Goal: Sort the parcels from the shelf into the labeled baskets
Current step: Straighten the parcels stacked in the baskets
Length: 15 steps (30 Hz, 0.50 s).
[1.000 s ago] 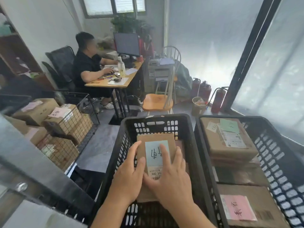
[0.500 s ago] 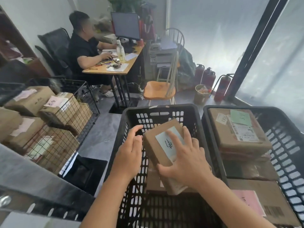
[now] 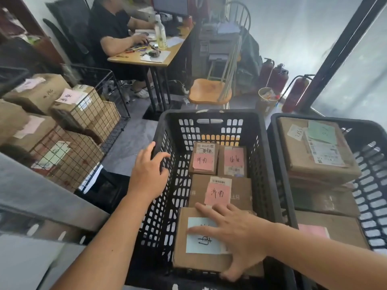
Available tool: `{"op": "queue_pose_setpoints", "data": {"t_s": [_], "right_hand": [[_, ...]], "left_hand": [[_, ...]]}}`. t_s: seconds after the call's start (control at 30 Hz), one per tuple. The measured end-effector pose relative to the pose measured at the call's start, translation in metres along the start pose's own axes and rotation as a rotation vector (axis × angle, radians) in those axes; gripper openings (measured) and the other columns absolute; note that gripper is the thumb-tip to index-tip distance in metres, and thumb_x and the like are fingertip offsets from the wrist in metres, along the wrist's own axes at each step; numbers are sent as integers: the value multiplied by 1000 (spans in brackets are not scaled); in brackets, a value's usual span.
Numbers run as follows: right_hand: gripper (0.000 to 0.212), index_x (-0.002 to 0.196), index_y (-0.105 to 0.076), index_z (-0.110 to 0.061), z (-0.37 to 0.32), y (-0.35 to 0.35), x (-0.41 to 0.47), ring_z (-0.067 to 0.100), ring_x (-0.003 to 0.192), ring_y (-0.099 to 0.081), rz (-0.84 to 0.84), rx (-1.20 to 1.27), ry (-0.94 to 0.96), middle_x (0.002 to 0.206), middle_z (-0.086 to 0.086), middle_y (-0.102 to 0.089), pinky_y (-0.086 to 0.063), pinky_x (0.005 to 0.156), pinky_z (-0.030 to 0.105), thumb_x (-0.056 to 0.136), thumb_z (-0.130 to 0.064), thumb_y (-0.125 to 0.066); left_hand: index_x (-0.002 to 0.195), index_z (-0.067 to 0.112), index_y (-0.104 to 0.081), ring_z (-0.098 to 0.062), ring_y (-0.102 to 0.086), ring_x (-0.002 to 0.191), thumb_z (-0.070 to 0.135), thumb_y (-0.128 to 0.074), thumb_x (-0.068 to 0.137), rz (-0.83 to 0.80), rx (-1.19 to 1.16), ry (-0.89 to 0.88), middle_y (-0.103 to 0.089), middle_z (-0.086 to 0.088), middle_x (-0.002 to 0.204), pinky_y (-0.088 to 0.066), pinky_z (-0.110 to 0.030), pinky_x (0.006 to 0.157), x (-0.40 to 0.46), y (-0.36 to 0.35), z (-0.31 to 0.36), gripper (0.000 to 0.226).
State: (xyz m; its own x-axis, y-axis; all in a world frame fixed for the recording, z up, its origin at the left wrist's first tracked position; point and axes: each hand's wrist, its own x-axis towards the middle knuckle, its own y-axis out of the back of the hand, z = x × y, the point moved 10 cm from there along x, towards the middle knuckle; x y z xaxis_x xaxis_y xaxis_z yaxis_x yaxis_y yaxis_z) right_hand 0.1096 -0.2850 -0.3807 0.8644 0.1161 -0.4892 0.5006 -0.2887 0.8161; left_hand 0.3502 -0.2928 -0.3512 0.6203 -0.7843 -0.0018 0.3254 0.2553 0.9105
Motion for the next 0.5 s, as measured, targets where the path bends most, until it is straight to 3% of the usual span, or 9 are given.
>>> {"op": "queue_pose_setpoints", "data": {"t_s": [0.1, 0.2, 0.37, 0.5], "right_hand": [[113, 157, 10, -57, 11, -16, 6, 45, 152, -14, -70, 24, -45, 173, 3, 17, -22, 121, 68, 81, -74, -72], [117, 159, 10, -53, 13, -33, 15, 46, 152, -14, -110, -17, -83, 174, 4, 13, -22, 121, 68, 81, -67, -77], [122, 163, 8, -45, 39, -57, 20, 48, 155, -9, -245, -231, -246, 172, 17, 8, -33, 114, 71, 86, -25, -84], [113, 163, 3, -42, 38, -54, 22, 46, 143, -29, -267, -371, -298, 161, 27, -17, -43, 103, 61, 89, -21, -80]], "left_hand": [[129, 41, -57, -23, -30, 152, 24, -62, 95, 21, 35, 9, -16, 6, 172, -53, -48, 103, -8, -2, 3, 38], [126, 40, -58, -23, -41, 145, 26, -62, 96, 32, 3, 31, -18, 8, 171, -56, -45, 93, -9, 2, 4, 33], [121, 39, -61, -23, -55, 129, 29, -62, 94, 49, -7, 28, -19, 9, 171, -58, -42, 81, -11, 4, 4, 28], [120, 40, -61, -22, -58, 123, 32, -63, 94, 47, -5, 37, -19, 8, 172, -59, -42, 77, -11, 3, 2, 27]]}}
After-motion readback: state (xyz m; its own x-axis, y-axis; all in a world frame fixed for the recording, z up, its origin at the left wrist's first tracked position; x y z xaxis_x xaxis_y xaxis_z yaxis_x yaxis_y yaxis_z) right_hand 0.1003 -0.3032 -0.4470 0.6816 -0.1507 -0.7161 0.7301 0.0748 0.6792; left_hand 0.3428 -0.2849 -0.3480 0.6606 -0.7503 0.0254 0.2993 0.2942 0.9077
